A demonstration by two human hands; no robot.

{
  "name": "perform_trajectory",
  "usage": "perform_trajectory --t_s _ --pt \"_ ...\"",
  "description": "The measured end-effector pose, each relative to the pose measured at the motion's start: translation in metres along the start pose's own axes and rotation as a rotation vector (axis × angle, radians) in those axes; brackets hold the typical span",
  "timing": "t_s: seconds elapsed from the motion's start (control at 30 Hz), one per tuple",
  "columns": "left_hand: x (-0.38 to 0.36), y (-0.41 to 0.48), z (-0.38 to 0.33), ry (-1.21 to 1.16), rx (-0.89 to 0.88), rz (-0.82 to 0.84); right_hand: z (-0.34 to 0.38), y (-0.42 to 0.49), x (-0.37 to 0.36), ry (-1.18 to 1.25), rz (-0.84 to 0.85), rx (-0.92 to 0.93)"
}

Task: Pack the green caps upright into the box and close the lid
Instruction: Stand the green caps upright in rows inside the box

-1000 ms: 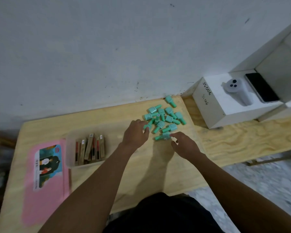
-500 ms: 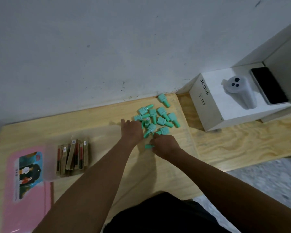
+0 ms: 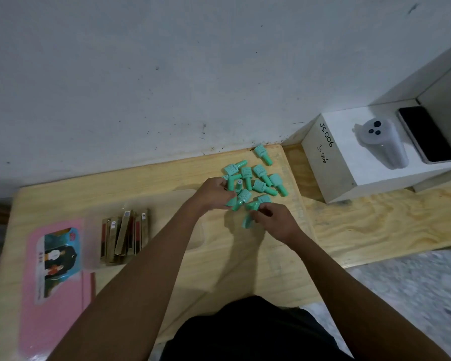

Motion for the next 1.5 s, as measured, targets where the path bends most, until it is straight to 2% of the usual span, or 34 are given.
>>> perform_trajectory --t_s 0.13,0.27,0.37,0.5,0.6,0.8,1.0,1.2,1.5 --pt "0.027 -0.024 -0.002 -0.312 0.035 0.103 0.017 -0.014 -0.008 0.292 -0.051 -0.087" --pt "0.063 -0.037 0.010 -0.401 -0.009 0.033 0.043 -0.021 -0.022 0.320 -0.109 -0.027" --pt "0.088 -0.039 0.021 -0.311 -0.106 -0.081 0.062 -0.023 -0.034 0.243 -0.137 0.056" --pt "0.125 -0.048 0.037 -0.051 -0.286 -0.278 0.090 -0.028 -0.054 0.117 -0.236 0.153" --pt "0.142 -0.056 0.045 0.075 -0.374 -0.355 0.106 -0.028 -0.069 -0.013 -0.305 0.238" --pt "0.157 -0.056 0.061 0.168 -0.416 -0.417 0.124 -0.016 -0.097 -0.322 -0.328 0.334" --pt "0.150 -0.051 0.069 0.244 -0.431 -0.450 0.118 -0.006 -0.117 -0.487 -0.398 0.370" --pt "0.136 -0.043 0.076 0.257 -0.377 -0.463 0.107 -0.013 -0.128 -0.592 -0.512 0.333" --pt "0.119 -0.032 0.082 0.318 -0.318 -0.534 0.104 -0.012 -0.132 -0.605 -0.503 0.376"
Point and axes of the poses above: each hand's wrist, its own y-axis towards the middle knuckle, its own x-axis out of the back of the hand, z = x × y, the point moved 5 cm from there along y, towards the middle knuckle, and after that the axes turned 11 degrees about -z, right-handed, at the moved point
